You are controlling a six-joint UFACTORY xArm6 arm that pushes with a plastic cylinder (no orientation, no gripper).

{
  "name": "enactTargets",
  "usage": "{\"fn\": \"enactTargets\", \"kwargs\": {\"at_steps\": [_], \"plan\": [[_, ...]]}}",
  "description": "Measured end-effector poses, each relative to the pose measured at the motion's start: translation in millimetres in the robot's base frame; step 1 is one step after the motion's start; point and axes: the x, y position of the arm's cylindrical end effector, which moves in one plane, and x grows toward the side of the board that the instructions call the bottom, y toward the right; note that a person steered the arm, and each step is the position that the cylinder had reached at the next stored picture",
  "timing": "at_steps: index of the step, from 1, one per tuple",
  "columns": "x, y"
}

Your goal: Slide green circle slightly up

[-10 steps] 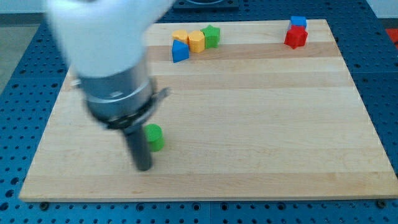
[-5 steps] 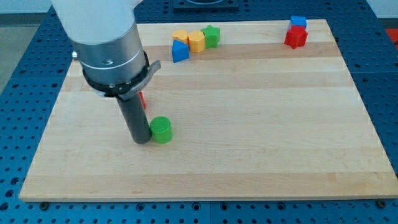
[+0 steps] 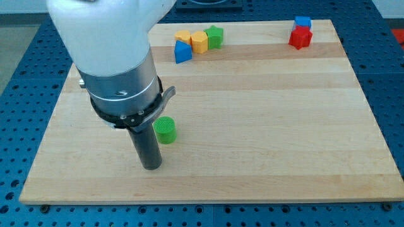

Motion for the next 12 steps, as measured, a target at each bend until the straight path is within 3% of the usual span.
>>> {"fn": "enactTargets", "kwargs": {"at_steps": [1, 2, 3, 4, 7, 8, 9, 10, 12], "plan": [[-2, 0], [-53, 5], [-54, 5], [-87, 10], [-93, 22], [-49, 22], [-37, 24], [-76, 40], [-87, 42]]}}
